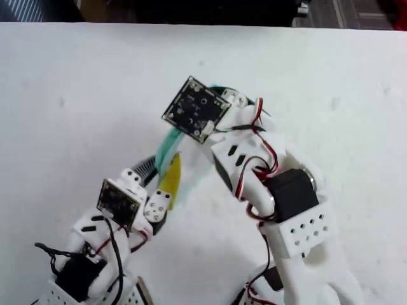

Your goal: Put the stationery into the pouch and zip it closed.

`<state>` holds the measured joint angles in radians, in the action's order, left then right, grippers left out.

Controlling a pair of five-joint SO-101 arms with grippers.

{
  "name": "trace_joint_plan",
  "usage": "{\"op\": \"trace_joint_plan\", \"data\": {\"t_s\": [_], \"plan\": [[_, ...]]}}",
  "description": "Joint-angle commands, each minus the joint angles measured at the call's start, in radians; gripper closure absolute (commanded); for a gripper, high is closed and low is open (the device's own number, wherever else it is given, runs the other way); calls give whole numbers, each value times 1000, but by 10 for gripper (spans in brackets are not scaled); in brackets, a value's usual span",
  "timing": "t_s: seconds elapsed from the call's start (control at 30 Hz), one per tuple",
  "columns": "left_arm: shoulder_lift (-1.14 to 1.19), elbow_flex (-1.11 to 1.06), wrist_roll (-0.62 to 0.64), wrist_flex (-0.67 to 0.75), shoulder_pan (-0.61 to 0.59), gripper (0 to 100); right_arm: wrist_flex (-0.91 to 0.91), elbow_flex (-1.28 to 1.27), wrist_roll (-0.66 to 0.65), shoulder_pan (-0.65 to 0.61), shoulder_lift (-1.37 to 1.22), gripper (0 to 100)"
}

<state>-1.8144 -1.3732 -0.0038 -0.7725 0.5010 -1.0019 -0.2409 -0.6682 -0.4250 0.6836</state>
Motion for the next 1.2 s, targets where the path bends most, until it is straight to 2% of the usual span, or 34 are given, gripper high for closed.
{"op": "trace_joint_plan", "data": {"t_s": [0.0,0.37,0.77,1.07,1.17], "plan": [[-15,41,-11,-21,21,980,67,49,-5,128,-44,982],[-15,41,-20,-29,19,980,128,51,-5,191,-90,982],[-16,46,-46,-49,19,980,246,51,-3,320,-223,982],[-16,44,-48,-49,19,980,128,109,5,271,-170,971],[-16,41,-48,-49,19,980,-31,150,12,229,-108,856]]}}
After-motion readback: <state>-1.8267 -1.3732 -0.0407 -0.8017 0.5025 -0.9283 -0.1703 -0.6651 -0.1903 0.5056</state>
